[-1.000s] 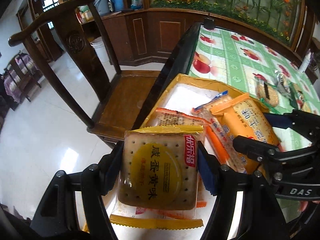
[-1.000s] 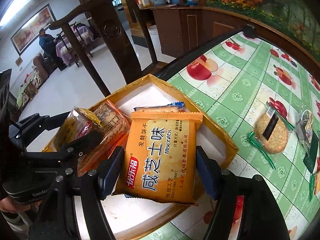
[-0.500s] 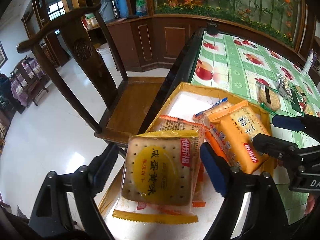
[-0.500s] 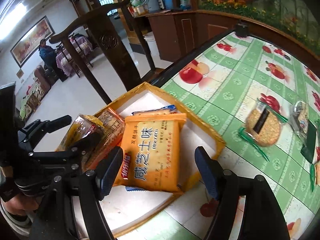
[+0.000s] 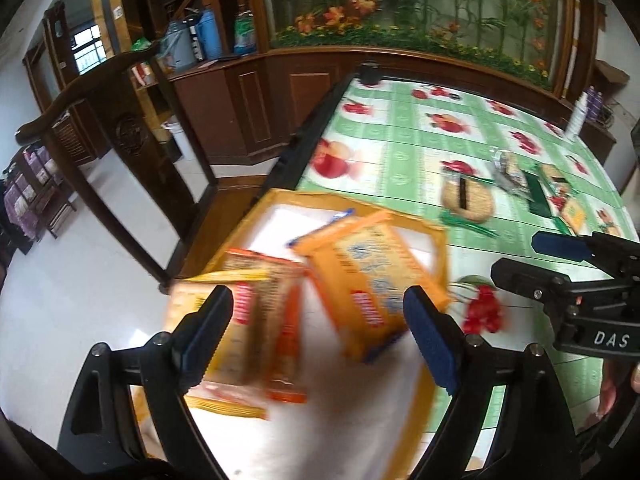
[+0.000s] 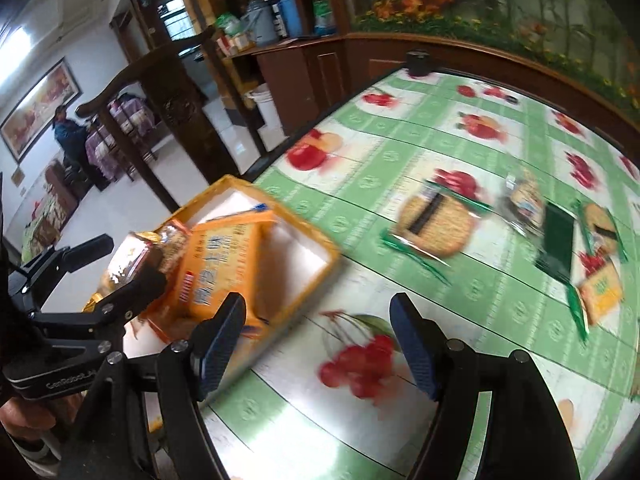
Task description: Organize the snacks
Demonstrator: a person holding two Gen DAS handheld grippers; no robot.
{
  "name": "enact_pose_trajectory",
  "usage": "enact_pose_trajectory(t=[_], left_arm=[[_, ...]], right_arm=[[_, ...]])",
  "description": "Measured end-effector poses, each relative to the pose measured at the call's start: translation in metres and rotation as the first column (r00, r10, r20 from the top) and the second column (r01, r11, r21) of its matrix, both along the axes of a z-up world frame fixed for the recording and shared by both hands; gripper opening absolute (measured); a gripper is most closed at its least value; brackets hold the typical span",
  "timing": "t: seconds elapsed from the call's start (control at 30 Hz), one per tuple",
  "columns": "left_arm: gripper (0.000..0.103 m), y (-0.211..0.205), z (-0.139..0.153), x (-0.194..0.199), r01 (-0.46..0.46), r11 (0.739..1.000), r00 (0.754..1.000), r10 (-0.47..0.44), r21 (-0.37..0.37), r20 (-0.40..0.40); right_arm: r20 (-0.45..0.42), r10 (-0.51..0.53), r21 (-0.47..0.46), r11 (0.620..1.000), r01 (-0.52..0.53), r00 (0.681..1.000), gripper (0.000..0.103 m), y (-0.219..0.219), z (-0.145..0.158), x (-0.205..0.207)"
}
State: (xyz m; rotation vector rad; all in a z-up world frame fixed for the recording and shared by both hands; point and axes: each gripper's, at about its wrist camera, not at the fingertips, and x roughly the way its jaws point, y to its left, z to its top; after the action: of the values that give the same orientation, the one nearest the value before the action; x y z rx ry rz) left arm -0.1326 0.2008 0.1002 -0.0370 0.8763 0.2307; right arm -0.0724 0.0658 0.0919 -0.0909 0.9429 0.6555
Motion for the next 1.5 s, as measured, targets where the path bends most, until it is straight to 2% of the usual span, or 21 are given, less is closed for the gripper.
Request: enact_pose_trajectory(t=[0.33, 0.6, 0.83, 0.93, 1.03, 1.1, 1.37, 1.5], left_arm=[[0.087, -0.064, 0.001, 0.019, 0.077, 0.994, 0.997, -0.078, -0.074, -0.006], [0.087, -0.107, -0.008, 0.073, 0.116, 0.987, 0.991, -0.123, -0.11, -0.061], [0.088, -0.127, -0.032, 0.139, 0.147, 0.983, 0.974, -0.164, -0.113, -0.159], [0.088, -0.127, -0.044, 0.161, 0.135, 0.985, 0.968, -0.154, -0.108, -0.197], [0.088, -0.125, -0.052, 0.181, 0.123, 0.983, 0.965, -0.15, -0.138, -0.213], [0.088, -0.125, -0.056, 0.193, 0.126, 0.984, 0.963, -0.152, -0.128, -0.223], [0.088, -0.124, -0.078, 0.219, 0.12, 0.983, 0.949, -0.154, -0.135, -0.274], [0.09, -0.121, -0.088, 0.226, 0.096, 0.986, 0.946, -0.133, -0.135, -0.294]], right_arm=[[-0.024, -0.158, -0.004, 0.987, 0.158, 0.987, 0.077, -0.094, -0.011, 0.008], [-0.063, -0.265, 0.013, 0.964, 0.266, 0.962, 0.079, -0.157, -0.022, 0.019], [-0.071, -0.306, 0.001, 0.952, 0.307, 0.949, 0.08, -0.183, -0.026, 0.035], [-0.077, -0.321, -0.001, 0.947, 0.322, 0.944, 0.08, -0.193, -0.028, 0.043], [-0.083, -0.336, -0.004, 0.942, 0.337, 0.938, 0.08, -0.201, -0.03, 0.051], [-0.088, -0.348, -0.008, 0.937, 0.348, 0.934, 0.08, -0.206, -0.032, 0.055], [-0.103, -0.389, -0.002, 0.92, 0.391, 0.915, 0.082, -0.22, -0.035, 0.073], [-0.103, -0.377, 0.031, 0.924, 0.382, 0.921, 0.082, -0.209, -0.027, 0.088]])
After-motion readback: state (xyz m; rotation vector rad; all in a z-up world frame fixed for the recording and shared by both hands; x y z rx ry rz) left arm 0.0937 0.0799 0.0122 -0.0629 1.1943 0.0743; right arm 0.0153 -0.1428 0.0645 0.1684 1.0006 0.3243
